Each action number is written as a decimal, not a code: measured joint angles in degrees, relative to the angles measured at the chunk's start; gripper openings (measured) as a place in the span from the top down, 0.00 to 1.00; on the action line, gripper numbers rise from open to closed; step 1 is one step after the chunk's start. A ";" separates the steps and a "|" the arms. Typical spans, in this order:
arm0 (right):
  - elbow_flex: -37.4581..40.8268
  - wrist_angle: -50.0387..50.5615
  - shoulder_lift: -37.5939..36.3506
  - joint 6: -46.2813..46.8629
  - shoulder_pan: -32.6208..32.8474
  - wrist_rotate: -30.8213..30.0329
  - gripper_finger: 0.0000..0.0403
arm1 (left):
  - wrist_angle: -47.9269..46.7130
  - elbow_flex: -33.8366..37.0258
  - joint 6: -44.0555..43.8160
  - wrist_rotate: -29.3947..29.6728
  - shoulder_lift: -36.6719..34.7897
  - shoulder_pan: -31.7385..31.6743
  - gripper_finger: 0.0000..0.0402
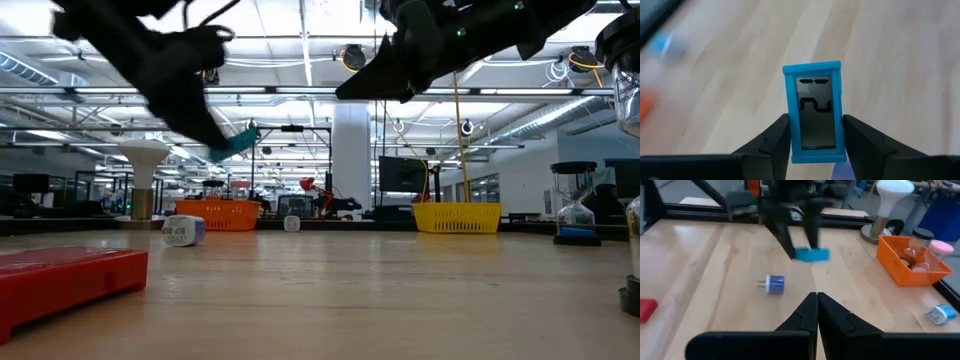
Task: Pick & Place Office items
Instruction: Put the blue timer into the yellow basket
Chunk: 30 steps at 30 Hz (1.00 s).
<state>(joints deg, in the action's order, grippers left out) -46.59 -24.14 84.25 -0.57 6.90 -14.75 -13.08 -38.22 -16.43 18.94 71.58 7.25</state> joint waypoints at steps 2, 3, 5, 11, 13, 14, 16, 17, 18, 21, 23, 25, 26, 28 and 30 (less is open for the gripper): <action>0.00 0.30 -0.49 -0.58 0.57 -0.06 0.99 | 11.11 1.21 4.26 -2.33 2.85 -2.03 0.60; -0.04 0.28 -0.64 -0.72 0.87 -0.10 0.99 | 15.99 1.64 6.07 -3.77 4.74 -3.02 0.60; 0.05 2.50 -1.72 -1.02 1.59 -0.20 0.99 | 25.52 1.67 9.01 -6.42 9.92 -4.77 0.61; -0.02 5.74 -4.43 -0.98 3.01 -0.38 0.99 | 42.32 -1.37 12.32 -14.15 27.72 -8.94 0.61; -0.02 7.18 -5.13 -0.86 3.55 -0.66 0.99 | 43.24 -4.16 13.15 -14.56 32.29 -9.72 0.61; 0.02 7.30 -5.26 -0.84 3.91 -1.67 0.99 | 43.13 -5.41 13.69 -14.55 34.13 -10.10 0.61; -0.02 7.09 -5.32 -1.02 4.47 -3.25 0.99 | 41.68 -7.91 14.46 -14.59 37.09 -10.70 0.61; -0.02 7.41 -5.30 -1.22 4.74 -3.94 0.99 | 41.20 -9.17 14.62 -14.77 38.40 -10.91 0.61; -0.02 7.54 -5.26 -1.53 5.05 -4.72 0.99 | 40.56 -10.13 14.70 -15.04 39.26 -11.20 0.61; -0.02 7.74 -5.25 -1.82 5.40 -4.91 0.99 | 38.75 -12.61 14.59 -16.15 41.28 -11.65 0.59; -0.02 7.87 -5.25 -1.84 5.59 -4.91 0.99 | 37.51 -13.31 14.02 -16.60 41.67 -11.75 0.58; -0.02 8.14 -5.25 -1.86 5.61 -4.89 0.99 | 36.97 -13.42 13.84 -16.60 41.62 -11.75 0.56; -0.02 8.15 -5.25 -1.85 5.59 -4.91 0.99 | 36.02 -13.31 14.02 -16.57 41.34 -11.75 0.55; -0.02 8.53 -5.25 -1.85 5.59 -4.93 0.99 | 34.12 -13.18 14.56 -16.52 40.03 -11.72 0.52; -0.02 8.68 -5.25 -1.84 5.59 -4.93 0.99 | 31.78 -13.22 15.10 -16.34 37.95 -11.74 0.49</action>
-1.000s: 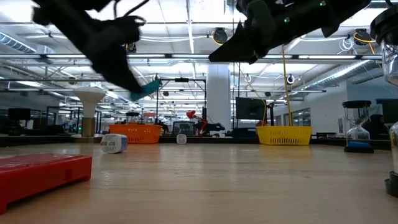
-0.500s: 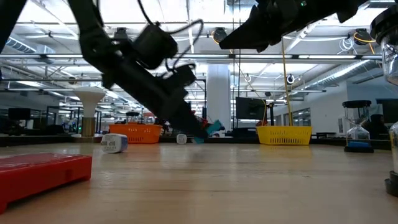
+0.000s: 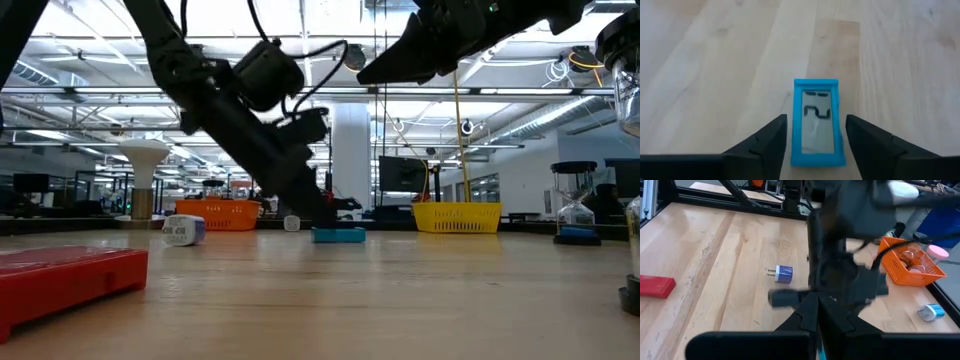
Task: Pick & Place Office items
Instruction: Put the blue timer into the yellow basket
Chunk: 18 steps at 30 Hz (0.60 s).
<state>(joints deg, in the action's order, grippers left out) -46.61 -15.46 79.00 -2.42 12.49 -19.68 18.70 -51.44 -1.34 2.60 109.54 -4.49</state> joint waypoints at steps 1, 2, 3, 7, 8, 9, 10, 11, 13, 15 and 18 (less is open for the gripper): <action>0.00 0.18 0.00 0.00 0.00 0.02 0.99 | -1.80 0.00 0.35 0.09 -1.21 -0.08 0.47; 0.00 0.21 0.00 0.00 0.00 0.00 0.99 | -3.64 0.00 0.82 0.26 -2.52 -0.14 0.46; 0.00 0.17 0.00 0.00 0.00 -0.02 0.99 | -5.88 0.00 1.27 0.50 -3.81 -0.16 0.45; 0.00 0.12 0.00 -0.21 -0.01 0.00 0.99 | -13.47 0.67 3.88 0.93 -9.87 0.05 0.46; 0.00 0.05 0.00 -0.66 -0.09 0.00 0.99 | -14.10 1.59 5.01 0.95 -11.73 0.28 0.48; 0.00 0.03 0.00 -1.68 -0.13 0.02 0.99 | -14.47 2.91 6.44 0.93 -13.24 0.59 0.51; 0.00 -0.06 0.00 -3.06 -0.13 0.00 0.99 | -14.53 4.45 8.28 0.90 -14.93 1.00 0.55; 0.00 -0.18 0.00 -4.44 -0.13 0.00 0.99 | -14.07 6.48 9.42 0.89 -16.83 1.46 0.58; 0.00 -0.24 0.00 -6.54 -0.13 0.00 0.99 | -11.42 10.85 9.82 0.86 -20.50 2.13 0.67; 0.00 -0.71 0.00 -7.16 -0.13 0.02 0.99 | -7.59 16.21 8.80 0.85 -24.82 2.38 0.74; 0.01 -1.31 0.00 -7.21 -0.13 0.06 0.99 | 0.73 24.74 6.07 1.00 -30.40 2.42 0.85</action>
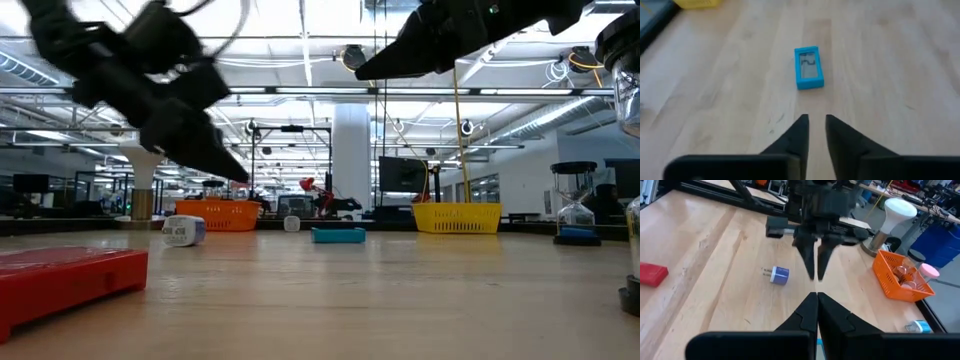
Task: Pick & Place Office items
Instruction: Put the blue timer into the yellow basket
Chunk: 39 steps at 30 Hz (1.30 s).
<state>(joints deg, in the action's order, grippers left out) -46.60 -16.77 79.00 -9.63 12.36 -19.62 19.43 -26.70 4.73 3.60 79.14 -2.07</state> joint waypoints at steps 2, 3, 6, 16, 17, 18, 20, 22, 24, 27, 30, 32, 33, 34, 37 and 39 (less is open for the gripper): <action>0.01 -0.22 0.00 -0.02 0.00 0.25 0.99 | 6.35 4.93 -1.80 -0.03 -3.18 0.01 0.90; 0.00 -0.17 0.00 -0.01 0.00 0.29 0.99 | 8.94 7.17 -2.51 -0.05 -4.75 0.02 0.92; 0.01 -0.53 0.00 1.93 -0.02 0.26 0.99 | 13.38 12.39 -3.39 -0.05 -9.13 -0.15 0.98; 0.01 -4.34 0.02 7.28 -3.17 0.09 0.99 | 14.89 17.03 -3.54 -0.05 -15.20 -0.15 0.89; 0.01 -3.64 0.02 8.28 -3.87 0.09 0.99 | 15.10 17.03 -3.54 -0.05 -15.20 -0.15 0.88; 0.01 -2.85 0.02 9.26 -4.57 0.07 0.99 | 15.16 17.03 -3.54 -0.07 -15.22 -0.15 0.87; -0.04 -1.42 0.02 11.27 -5.99 0.06 0.99 | 15.08 17.03 -3.54 -0.07 -15.20 -0.15 0.85; -1.05 2.97 0.02 13.46 -7.24 0.02 0.99 | 15.11 17.03 -3.54 -0.06 -15.20 -0.15 0.84; -2.91 8.52 0.07 16.15 -8.19 -0.06 0.99 | 15.09 17.03 -3.54 -0.05 -15.20 -0.15 0.84; -6.30 14.99 0.65 18.38 -9.37 -0.09 0.99 | 15.11 17.03 -3.54 -0.05 -15.20 -0.15 0.84; -9.59 23.89 1.88 21.60 -10.86 0.04 0.99 | 15.11 17.03 -3.54 -0.05 -15.20 -0.15 0.84; -12.39 29.65 3.58 23.40 -12.03 -0.04 0.99 | 15.11 17.03 -3.54 -0.05 -15.20 -0.15 0.84; -13.61 32.53 4.53 24.10 -12.54 -0.03 0.98 | 15.11 17.03 -3.54 -0.05 -15.20 -0.15 0.84; -14.95 35.06 5.67 24.51 -12.96 0.05 0.97 | 15.10 17.03 -3.54 -0.05 -15.20 -0.15 0.84; -19.34 40.57 9.51 24.63 -14.01 0.69 0.93 | 15.11 17.03 -3.54 -0.05 -15.20 -0.15 0.84; -21.71 43.00 11.67 23.20 -14.90 3.76 0.89 | 15.10 17.03 -3.53 -0.05 -15.20 -0.15 0.84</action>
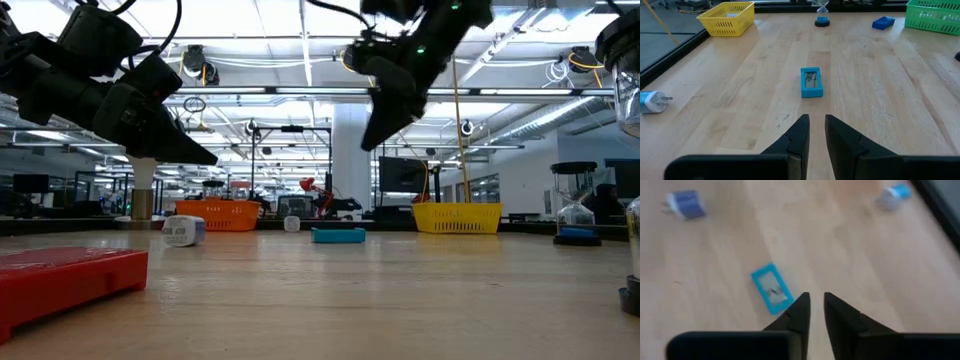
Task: Pick & Place Office items
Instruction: Put the blue timer into the yellow basket
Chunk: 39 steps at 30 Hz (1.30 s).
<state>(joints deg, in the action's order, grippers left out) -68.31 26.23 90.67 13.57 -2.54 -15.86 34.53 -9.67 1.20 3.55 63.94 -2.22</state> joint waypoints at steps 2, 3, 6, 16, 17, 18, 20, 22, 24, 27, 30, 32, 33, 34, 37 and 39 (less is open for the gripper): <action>-1.64 -0.53 2.17 -1.67 -1.00 3.96 0.84 | 0.02 0.00 -0.01 -0.01 0.00 0.00 0.84; -2.06 -0.40 3.03 -2.58 -1.42 5.96 0.82 | 0.01 0.00 0.01 0.00 0.00 0.00 0.84; -3.43 -0.37 6.25 -6.04 -2.65 11.00 0.74 | 0.02 0.00 0.01 0.00 0.00 0.00 0.84; -3.42 -4.51 13.91 -14.38 -4.31 17.65 0.50 | 0.01 -0.02 0.01 0.00 0.00 0.00 0.84; -3.36 -4.87 14.44 -14.75 -4.25 18.20 0.48 | 0.01 -0.02 0.01 0.00 0.00 0.00 0.84; -3.27 -5.66 14.94 -15.08 -4.24 18.98 0.45 | 0.00 -0.02 0.01 0.00 0.00 0.00 0.84; -3.35 -8.24 15.90 -16.06 -4.20 19.17 0.41 | 0.02 -0.02 0.01 0.00 0.00 0.00 0.84; -3.32 -8.59 16.42 -16.45 -4.40 19.15 0.38 | 0.02 -0.02 0.01 0.00 0.00 0.00 0.84; -3.33 -9.69 17.10 -16.47 -4.78 19.18 0.36 | 0.02 -0.02 0.01 0.00 0.00 0.00 0.84; -3.33 -9.83 17.99 -16.79 -5.34 21.00 0.34 | 0.02 -0.02 0.01 -0.01 0.00 0.00 0.84; -3.31 -11.06 19.06 -17.30 -5.39 23.82 0.35 | 0.02 -0.02 0.01 0.00 0.00 0.00 0.84; -3.32 -11.99 19.94 -17.94 -5.34 23.67 0.36 | 0.02 -0.02 0.01 0.00 0.00 0.00 0.84; -3.37 -12.45 20.49 -18.33 -5.34 23.64 0.37 | 0.01 -0.02 0.01 -0.01 0.00 0.01 0.84; -3.37 -12.30 20.89 -18.65 -5.34 23.65 0.37 | 0.02 -0.02 0.01 0.00 0.00 0.00 0.84; -3.29 -11.84 21.45 -18.85 -5.36 23.65 0.40 | 0.02 -0.02 0.01 0.00 0.00 0.00 0.84; -3.40 -11.92 21.85 -18.93 -5.36 23.58 0.42 | 0.02 -0.02 0.01 0.00 0.00 0.00 0.84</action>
<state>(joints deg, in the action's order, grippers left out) -71.70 14.31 112.53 -5.36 -7.90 7.72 34.54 -9.69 1.21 3.55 63.94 -2.22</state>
